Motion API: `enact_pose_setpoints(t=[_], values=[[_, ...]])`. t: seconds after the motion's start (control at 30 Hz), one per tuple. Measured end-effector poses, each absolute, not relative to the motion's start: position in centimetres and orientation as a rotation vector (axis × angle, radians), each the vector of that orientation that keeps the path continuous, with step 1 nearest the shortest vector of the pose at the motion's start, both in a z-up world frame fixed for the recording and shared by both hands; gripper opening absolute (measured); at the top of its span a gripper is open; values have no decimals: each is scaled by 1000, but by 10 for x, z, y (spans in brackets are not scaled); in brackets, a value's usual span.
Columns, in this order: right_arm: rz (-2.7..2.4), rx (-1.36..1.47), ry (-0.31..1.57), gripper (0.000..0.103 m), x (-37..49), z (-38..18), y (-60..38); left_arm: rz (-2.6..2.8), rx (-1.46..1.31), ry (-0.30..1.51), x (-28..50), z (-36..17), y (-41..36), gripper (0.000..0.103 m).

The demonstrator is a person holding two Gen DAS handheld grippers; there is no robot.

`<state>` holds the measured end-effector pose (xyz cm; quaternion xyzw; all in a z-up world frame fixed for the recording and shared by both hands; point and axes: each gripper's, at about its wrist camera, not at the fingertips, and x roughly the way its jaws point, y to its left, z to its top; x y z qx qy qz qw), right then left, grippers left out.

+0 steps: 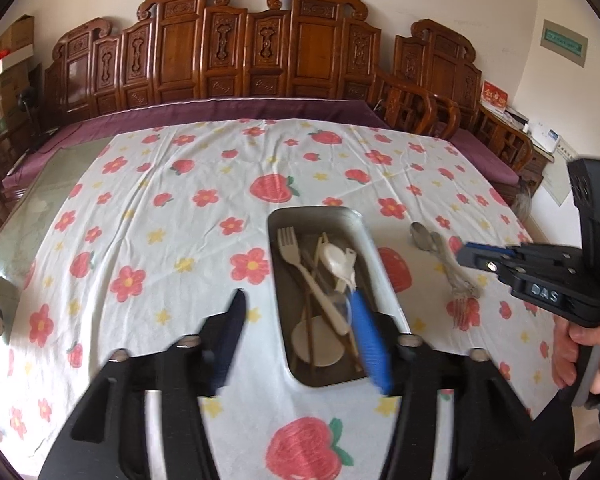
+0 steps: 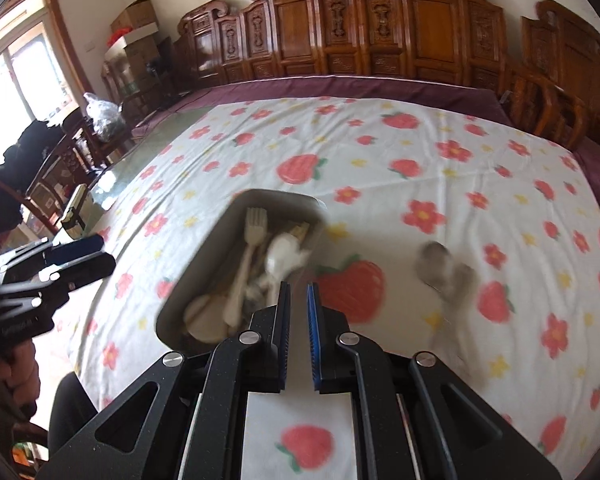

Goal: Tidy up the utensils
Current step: 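Move the right tool to the metal spoon on the cloth and grasp its handle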

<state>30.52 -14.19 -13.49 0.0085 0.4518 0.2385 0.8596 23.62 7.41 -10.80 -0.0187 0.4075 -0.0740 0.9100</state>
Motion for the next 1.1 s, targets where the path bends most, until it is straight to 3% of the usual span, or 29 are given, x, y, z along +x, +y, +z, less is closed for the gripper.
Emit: enact_pose_setpoints(t=[0.07,0.13,0.3,0.83,0.93,1.1], values=[[471,18,951,10,298,-137,-160,-161,-37,842,238,-110,67,68],[439,19,953,10,291,-140,-178,-169,-33,841,239,-112,59,81],[387,14,963,10,283,-148,-208,-194,-19,842,242,-115,43,92],[368,-119,1080,10,330,-210,-214,-279,33,860,244,-124,-11,94],[364,-134,1099,25,348,-218,-214,-286,42,864,244,-126,-17,94],[373,-137,1142,27,370,-232,-212,-294,52,871,241,-128,-23,94]])
